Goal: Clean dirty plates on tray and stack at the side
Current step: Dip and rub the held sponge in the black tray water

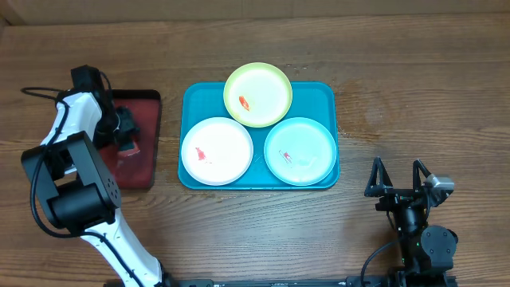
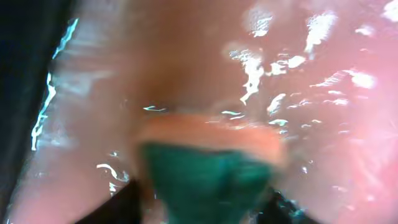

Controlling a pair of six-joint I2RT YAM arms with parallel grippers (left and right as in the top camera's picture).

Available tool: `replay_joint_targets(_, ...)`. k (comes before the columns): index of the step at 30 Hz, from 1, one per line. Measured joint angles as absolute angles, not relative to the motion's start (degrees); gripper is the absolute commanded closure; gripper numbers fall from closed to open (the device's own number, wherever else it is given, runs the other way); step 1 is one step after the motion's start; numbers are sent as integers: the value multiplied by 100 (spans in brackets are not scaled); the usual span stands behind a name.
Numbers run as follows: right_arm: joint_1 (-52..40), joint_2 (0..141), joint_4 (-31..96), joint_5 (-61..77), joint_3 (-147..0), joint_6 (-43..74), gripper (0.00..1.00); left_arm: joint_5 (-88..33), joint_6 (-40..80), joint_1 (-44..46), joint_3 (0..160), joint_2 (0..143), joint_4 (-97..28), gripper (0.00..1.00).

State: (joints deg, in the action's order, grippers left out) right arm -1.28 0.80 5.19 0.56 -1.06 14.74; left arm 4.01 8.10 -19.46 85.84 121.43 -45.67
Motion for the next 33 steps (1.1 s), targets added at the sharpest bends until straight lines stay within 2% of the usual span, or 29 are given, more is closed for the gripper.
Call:
replay_joint_targets(1,-126,80,519,56,-106,1476,0,403,733,-1920,8584,12143,-4558,90)
replay_joint_targets(2,-128,80,517,56,-106,1476,0,403,681,-1909,8584,12143,-4556,96)
replay_joint_targets(5,-126,80,517,58,-106,1476,0,405,587,-1905,8584,12151,-4525,96)
replay_joint_targets(6,-128,80,517,56,-106,1474,0,405,574,-1905,8584,12151,-4519,84)
replay_joint_targets(7,-126,80,515,54,-106,1474,0,405,567,-1905,8584,12151,-4517,50)
replay_joint_targets(8,-128,80,517,54,-106,1476,0,414,545,-1905,8582,12154,-4495,0)
replay_joint_targets(17,-128,80,515,56,-106,1474,0,578,534,-2018,8591,12151,-4226,0)
replay_joint_targets(18,-128,80,519,56,-106,1474,0,576,534,-2010,8591,12154,-4187,11)
replay_joint_targets(19,-128,80,517,56,-106,1474,0,578,534,-2001,8586,12154,-4169,28)
replay_joint_targets(20,-126,80,517,56,-106,1474,0,558,515,-1999,8584,12154,-4150,39)
replay_joint_targets(23,-126,80,517,56,-106,1472,0,491,537,-1977,8584,12175,-4091,91)
replay_joint_targets(24,-126,80,517,54,-106,1476,0,491,539,-1946,8584,12182,-4080,96)
replay_joint_targets(27,-128,80,519,54,-106,1474,0,491,515,-1903,8584,12189,-4088,96)
replay_joint_targets(28,-126,80,519,56,-106,1474,0,491,515,-1903,8584,12186,-4093,85)
replay_joint_targets(30,-126,80,517,54,-106,1474,0,497,504,-1909,8586,12186,-4136,20)
replay_joint_targets(31,-128,80,519,56,-106,1476,0,552,491,-1911,8586,12189,-4206,0)
replay_joint_targets(33,-126,80,517,58,-106,1476,0,609,493,-1918,8597,12178,-4370,0)
